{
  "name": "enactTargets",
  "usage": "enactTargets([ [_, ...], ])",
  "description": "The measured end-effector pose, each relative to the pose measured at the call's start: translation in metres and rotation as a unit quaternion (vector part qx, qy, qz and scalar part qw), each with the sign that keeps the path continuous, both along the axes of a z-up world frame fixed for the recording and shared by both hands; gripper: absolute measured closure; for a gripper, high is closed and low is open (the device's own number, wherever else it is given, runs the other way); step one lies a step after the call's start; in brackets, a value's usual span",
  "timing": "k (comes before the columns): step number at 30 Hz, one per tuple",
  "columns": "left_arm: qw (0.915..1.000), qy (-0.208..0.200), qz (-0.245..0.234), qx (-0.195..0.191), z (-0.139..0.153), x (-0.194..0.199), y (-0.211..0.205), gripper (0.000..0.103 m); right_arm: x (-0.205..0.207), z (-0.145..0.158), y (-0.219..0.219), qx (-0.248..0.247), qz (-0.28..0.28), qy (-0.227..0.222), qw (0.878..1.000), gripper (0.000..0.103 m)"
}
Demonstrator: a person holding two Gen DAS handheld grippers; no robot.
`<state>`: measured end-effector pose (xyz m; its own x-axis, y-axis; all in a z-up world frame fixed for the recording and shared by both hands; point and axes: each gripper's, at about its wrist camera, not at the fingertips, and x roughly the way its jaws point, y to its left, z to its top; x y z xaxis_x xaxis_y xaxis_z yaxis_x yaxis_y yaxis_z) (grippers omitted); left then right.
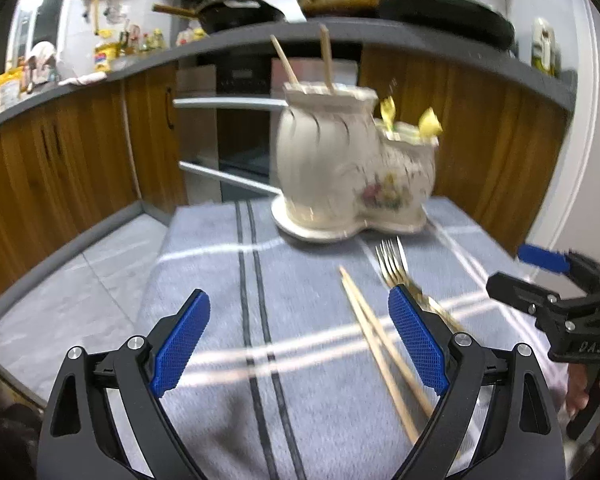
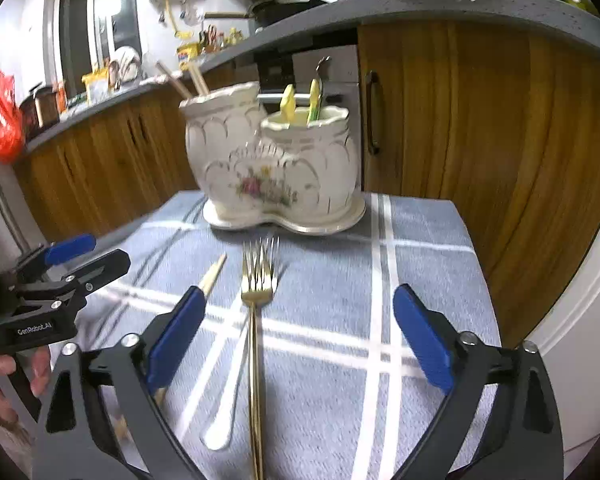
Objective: Organize utensils
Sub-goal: 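Move both open tools back to the remaining chopsticks and forks on the cloth, then grasp a fourth chopstick with the left tool while the right tool grasps the gold fork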
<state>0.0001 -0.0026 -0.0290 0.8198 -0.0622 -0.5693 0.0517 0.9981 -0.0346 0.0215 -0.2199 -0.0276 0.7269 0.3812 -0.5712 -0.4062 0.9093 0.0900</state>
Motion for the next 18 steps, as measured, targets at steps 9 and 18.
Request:
enactTargets([
  [9,0.9952,0.082,-0.053,0.003,-0.019,0.005,-0.016,0.040,-0.003,-0.015,0.009,-0.029,0.043,0.044,0.998,0.061],
  [18,0.9897,0.106,-0.094,0.020,-0.025,0.000,-0.034,0.065,-0.004,-0.023,0.023,-0.039,0.079,0.069,0.994,0.083],
])
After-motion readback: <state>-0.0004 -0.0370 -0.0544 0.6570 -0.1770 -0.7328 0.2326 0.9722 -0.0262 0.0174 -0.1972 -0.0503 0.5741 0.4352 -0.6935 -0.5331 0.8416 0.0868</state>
